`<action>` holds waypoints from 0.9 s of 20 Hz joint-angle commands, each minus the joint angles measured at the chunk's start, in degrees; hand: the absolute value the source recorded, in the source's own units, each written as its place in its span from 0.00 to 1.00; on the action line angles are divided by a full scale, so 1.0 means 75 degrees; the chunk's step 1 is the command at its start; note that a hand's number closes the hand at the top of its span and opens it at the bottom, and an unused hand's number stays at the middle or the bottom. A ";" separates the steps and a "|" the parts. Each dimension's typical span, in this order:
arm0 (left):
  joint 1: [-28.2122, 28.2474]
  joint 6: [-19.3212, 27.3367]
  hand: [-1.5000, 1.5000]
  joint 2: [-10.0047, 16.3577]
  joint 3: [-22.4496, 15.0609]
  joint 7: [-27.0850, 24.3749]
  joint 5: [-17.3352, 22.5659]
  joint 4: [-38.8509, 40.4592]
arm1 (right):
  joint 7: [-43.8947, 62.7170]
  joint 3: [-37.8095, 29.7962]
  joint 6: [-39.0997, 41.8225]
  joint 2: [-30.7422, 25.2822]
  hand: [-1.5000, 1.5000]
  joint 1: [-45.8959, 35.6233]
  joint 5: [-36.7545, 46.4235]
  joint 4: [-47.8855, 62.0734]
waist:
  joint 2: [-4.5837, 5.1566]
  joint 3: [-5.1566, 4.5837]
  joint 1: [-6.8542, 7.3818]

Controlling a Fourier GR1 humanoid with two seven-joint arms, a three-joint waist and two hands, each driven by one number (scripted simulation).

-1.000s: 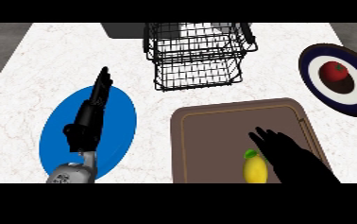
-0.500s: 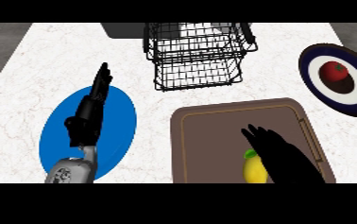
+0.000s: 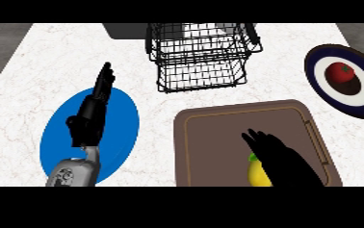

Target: Pick the lemon from the tray and place it in the tiered basket

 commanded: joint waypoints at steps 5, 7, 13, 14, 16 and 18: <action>0.0161 0.0010 0.50 -0.0074 0.0086 -0.0603 -0.0057 0.0350 | -0.1036 -0.0309 -0.1135 0.0044 1.00 0.0575 0.0493 0.0493 | 0.0000 0.0000 -0.0015; 0.0121 -0.0151 0.50 0.0069 0.0221 -0.0368 0.0092 0.0151 | -0.1449 -0.0248 -0.1699 0.0107 1.00 0.0137 0.0998 0.1309 | 0.0003 0.0001 0.0010; -0.0044 -0.0344 0.50 0.0229 0.0357 0.0076 0.0281 -0.0148 | -0.1398 0.0404 -0.2330 0.0153 1.00 -0.0054 0.2263 0.1178 | 0.0000 -0.0001 0.0014; 0.0289 -0.0270 0.50 0.0127 0.0183 -0.0649 0.0067 0.0226 | -0.1294 0.0341 -0.2047 0.0196 1.00 -0.0015 0.2215 0.0890 | 0.0001 -0.0002 0.0004; 0.0026 0.0032 0.50 -0.0082 -0.0091 0.0068 -0.0179 -0.0081 | -0.0473 0.0984 -0.2032 0.1114 1.00 -0.0643 0.2887 0.1907 | 0.0005 -0.0001 0.0068; -0.0354 0.0042 0.50 -0.0121 -0.0069 -0.0003 -0.0196 0.0259 | 0.0964 0.1524 -0.0740 0.2094 1.00 -0.1486 0.3339 0.2050 | 0.0041 -0.0020 0.0215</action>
